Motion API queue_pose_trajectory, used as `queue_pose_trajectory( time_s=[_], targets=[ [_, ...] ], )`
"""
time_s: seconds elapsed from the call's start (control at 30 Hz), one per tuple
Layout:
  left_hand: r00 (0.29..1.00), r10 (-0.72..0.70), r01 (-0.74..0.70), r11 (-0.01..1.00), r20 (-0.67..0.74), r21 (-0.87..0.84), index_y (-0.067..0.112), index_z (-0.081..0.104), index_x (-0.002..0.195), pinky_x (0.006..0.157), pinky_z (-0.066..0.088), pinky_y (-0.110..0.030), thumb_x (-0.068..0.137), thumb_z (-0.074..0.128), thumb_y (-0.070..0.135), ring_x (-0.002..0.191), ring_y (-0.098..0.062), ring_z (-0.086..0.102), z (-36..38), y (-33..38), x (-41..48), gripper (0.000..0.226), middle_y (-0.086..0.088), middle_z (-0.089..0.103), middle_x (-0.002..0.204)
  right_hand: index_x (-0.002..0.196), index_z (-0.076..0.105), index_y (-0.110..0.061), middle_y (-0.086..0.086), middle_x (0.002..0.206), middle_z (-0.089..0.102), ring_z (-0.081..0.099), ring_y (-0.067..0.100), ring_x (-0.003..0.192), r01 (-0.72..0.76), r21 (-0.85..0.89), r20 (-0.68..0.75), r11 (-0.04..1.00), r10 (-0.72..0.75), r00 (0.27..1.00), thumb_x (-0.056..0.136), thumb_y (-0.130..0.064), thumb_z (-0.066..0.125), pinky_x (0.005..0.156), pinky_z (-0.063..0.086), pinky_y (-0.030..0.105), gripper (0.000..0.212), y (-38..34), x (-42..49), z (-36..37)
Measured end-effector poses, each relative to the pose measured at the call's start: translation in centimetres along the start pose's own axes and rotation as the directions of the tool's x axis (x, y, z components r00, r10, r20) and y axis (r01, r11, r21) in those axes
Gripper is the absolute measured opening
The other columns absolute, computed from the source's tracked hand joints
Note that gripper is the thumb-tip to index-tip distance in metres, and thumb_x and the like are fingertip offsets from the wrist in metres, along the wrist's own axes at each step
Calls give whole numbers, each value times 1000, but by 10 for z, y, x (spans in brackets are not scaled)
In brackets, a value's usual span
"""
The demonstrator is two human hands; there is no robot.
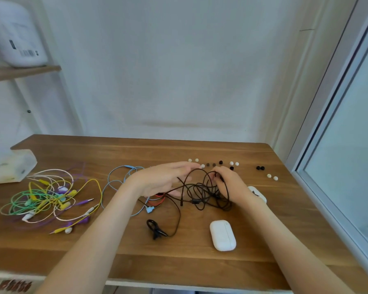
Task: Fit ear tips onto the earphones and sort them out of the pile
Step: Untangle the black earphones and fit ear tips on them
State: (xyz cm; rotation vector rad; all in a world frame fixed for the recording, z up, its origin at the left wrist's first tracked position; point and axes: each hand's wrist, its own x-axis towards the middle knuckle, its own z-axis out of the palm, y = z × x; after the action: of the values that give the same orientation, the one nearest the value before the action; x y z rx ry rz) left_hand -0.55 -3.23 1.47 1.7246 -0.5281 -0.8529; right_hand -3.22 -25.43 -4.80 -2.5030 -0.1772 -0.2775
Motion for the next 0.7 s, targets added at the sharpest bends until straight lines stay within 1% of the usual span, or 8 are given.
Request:
queue_pose_trajectory(
  time_s=[0.03,0.1,0.17,0.23,0.4,0.5,0.6,0.7],
  targets=[
    [999,-9,10,1000,-48,11,34,52,131,94,52,-37,105,36,21,135,-10,38,0,1,-1,34,13,35,146,92,60,-11,4,96,60,54,16,88,-10,-2,-5,1000,10,1000,93,-1,46,79,41,22,18,-2,1,1],
    [989,8,33,961,-149,274,35,52,130,82,56,-31,102,31,2,131,-11,42,2,3,-2,49,8,37,145,96,60,-9,2,97,58,52,14,87,-46,-2,5,999,46,999,94,-2,45,75,38,20,17,-5,3,4],
    [975,44,96,801,-217,591,36,47,134,81,55,-31,91,30,-13,125,-14,47,7,8,-1,69,-2,44,142,104,58,-11,-1,96,54,48,11,83,-88,8,25,996,88,996,96,-7,46,68,34,17,15,-9,5,5],
    [963,119,90,702,-240,707,38,41,139,71,52,-30,84,29,-16,121,-16,52,13,11,-1,78,-5,51,137,115,54,-15,-4,92,51,46,10,81,-84,100,44,991,80,996,96,-14,50,69,36,19,20,-16,4,4],
    [943,281,-53,655,-178,753,38,26,147,82,53,-38,87,35,-12,98,-23,63,19,13,5,79,12,46,145,122,43,-39,-26,105,51,50,-6,97,11,364,162,931,-75,984,91,-23,63,82,37,11,40,-43,-1,-6],
    [931,305,-53,657,-201,752,37,9,152,83,47,-24,93,38,-8,106,-17,60,22,14,7,79,11,40,150,124,53,-34,-15,113,59,53,-1,106,-49,368,230,929,-40,972,88,-31,66,93,39,21,39,-40,4,-3],
    [932,297,-68,709,-209,702,45,-6,149,80,45,-15,93,37,-8,99,-13,63,23,12,5,88,16,24,156,105,68,-23,-4,101,70,63,14,97,-75,320,241,944,-5,971,91,-24,61,93,49,36,16,-38,5,2],
    [917,324,-106,760,-232,642,51,-8,146,83,41,-15,97,37,-1,98,-14,62,22,9,6,84,16,24,156,96,72,-16,0,93,73,66,19,91,-89,347,210,934,15,978,90,-21,59,92,50,41,15,-41,5,5]
  ],
)
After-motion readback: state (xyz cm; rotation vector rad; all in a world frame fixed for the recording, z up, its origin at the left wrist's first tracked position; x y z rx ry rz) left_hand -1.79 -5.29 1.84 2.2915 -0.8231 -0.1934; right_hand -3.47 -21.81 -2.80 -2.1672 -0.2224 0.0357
